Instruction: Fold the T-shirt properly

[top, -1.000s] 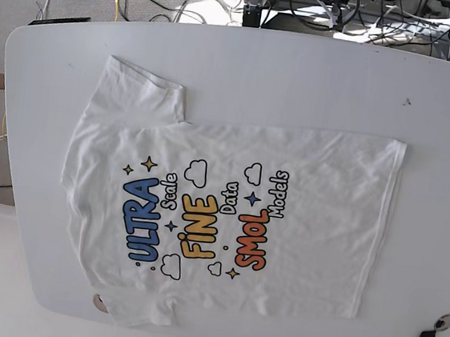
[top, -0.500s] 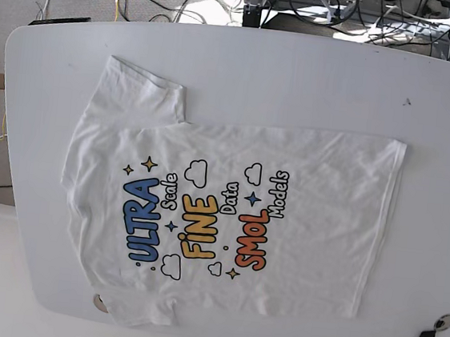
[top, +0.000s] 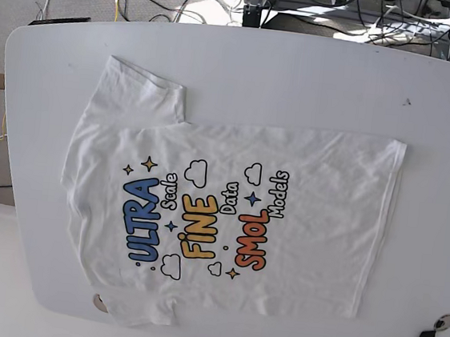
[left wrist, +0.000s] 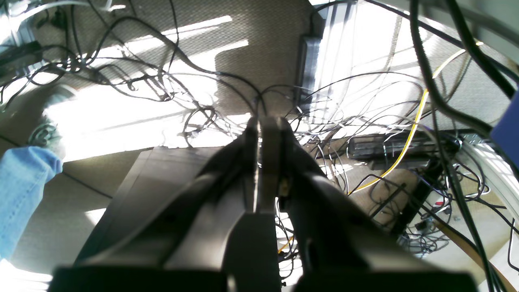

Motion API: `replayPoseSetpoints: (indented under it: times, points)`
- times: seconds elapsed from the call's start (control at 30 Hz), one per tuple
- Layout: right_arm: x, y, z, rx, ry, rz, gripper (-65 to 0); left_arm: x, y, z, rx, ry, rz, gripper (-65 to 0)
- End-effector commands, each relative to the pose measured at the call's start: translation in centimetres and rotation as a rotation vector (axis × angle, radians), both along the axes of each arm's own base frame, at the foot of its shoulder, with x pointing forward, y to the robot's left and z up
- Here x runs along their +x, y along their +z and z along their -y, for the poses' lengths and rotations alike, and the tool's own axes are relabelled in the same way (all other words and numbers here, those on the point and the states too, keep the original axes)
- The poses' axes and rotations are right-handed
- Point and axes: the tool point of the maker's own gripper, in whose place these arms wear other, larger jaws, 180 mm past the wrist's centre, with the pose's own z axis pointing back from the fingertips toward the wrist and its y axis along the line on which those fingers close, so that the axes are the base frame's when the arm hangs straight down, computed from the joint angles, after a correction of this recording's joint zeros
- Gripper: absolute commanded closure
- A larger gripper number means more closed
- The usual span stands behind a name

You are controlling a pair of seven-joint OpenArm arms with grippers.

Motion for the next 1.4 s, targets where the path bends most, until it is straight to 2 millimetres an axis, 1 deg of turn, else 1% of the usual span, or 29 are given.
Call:
replayPoseSetpoints:
  times: [0.0, 0.13, 0.23, 0.3, 0.33, 0.4, 0.47, 0.5, 0.6, 0.63, 0.67, 0.73, 0.83, 0.9, 0.93, 1.03, 1.07, 1.17, 1.2, 1.27, 1.3, 1.33, 1.37]
  points:
    - [0.0, 0.7, 0.1, 0.000, 0.000, 0.031, -0.4, -1.2, 0.5, -0.8, 0.016, -0.006, 0.002, -0.1]
    - [0.3, 2.6, -0.2, 0.008, 0.001, 0.104, -0.4, -1.7, 2.2, -0.9, 0.016, -0.020, 0.062, -0.1]
    - [0.4, 4.2, -0.5, 0.016, 0.006, 0.150, -0.4, -1.7, 3.5, -0.8, 0.015, -0.030, 0.106, -0.1]
    - [0.3, 5.3, -0.7, 0.021, 0.009, 0.176, -0.3, -1.7, 4.7, -0.9, 0.017, -0.038, 0.136, -0.1]
    - [0.3, 5.9, -0.8, 0.023, 0.010, 0.188, -0.3, -1.6, 5.3, -1.5, 0.025, -0.050, 0.153, -0.1]
    - [0.5, 7.2, -0.9, 0.026, 0.012, 0.220, -0.3, -1.2, 6.6, -1.4, 0.023, -0.059, 0.188, -0.1]
    - [0.8, 8.8, -1.1, 0.031, 0.012, 0.257, -0.3, -1.5, 8.0, -1.1, 0.017, -0.067, 0.212, -0.8]
    - [1.1, 9.8, -1.2, 0.033, 0.013, 0.279, -0.3, -1.2, 9.0, -1.0, 0.015, -0.072, 0.237, -3.3]
    - [1.7, 12.4, -1.5, 0.039, 0.016, 0.335, -0.3, -0.8, 11.7, -0.5, 0.008, -0.082, 0.292, -16.2]
    - [2.0, 13.2, -1.5, 0.041, 0.018, 0.352, -0.4, -0.6, 12.5, -0.4, 0.007, -0.085, 0.309, -18.9]
    - [2.1, 14.2, -1.7, 0.043, 0.022, 0.367, -0.5, -0.5, 13.5, -0.5, 0.011, -0.085, 0.326, -20.0]
    - [2.7, 16.2, -1.8, 0.047, 0.024, 0.407, -0.6, 0.1, 15.2, -0.8, 0.020, -0.086, 0.356, -20.0]
    - [3.7, 19.1, -2.1, 0.054, 0.020, 0.445, -0.9, 0.6, 17.4, -0.6, 0.018, -0.094, 0.363, -20.0]
    - [4.2, 20.7, -2.3, 0.057, 0.019, 0.451, -1.6, 1.3, 18.7, -0.6, 0.019, -0.112, 0.384, -20.1]
    - [4.7, 21.5, -2.3, 0.058, 0.020, 0.461, -3.5, 1.7, 19.4, -0.9, 0.021, -0.130, 0.396, -20.1]
    - [5.7, 23.5, -2.5, 0.062, 0.018, 0.494, -13.2, 3.4, 21.3, -0.9, 0.022, -0.153, 0.440, -20.3]
    - [6.0, 24.0, -2.5, 0.063, 0.018, 0.508, -16.0, 3.8, 21.8, -1.2, 0.035, -0.152, 0.446, -20.3]
    - [6.9, 24.7, -2.6, 0.065, 0.017, 0.536, -24.9, 5.1, 23.5, -2.2, 0.066, -0.150, 0.476, -21.5]
    - [7.0, 24.7, -2.6, 0.065, 0.018, 0.539, -27.8, 5.5, 23.7, -2.3, 0.070, -0.150, 0.487, -25.2]
    - [7.7, 24.7, -2.7, 0.077, 0.000, 0.557, -34.6, 5.7, 23.7, -2.4, 0.075, -0.152, 0.490, -34.7]
    - [8.2, 24.7, -2.7, 0.089, -0.018, 0.569, -38.0, 6.3, 23.7, -2.7, 0.084, -0.150, 0.504, -37.8]
    - [8.7, 24.8, -2.7, 0.099, -0.037, 0.580, -40.9, 6.7, 23.7, -2.8, 0.086, -0.150, 0.513, -39.0]
    - [9.0, 24.8, -2.7, 0.113, -0.056, 0.589, -43.5, 6.8, 23.7, -2.8, 0.086, -0.151, 0.518, -38.9]
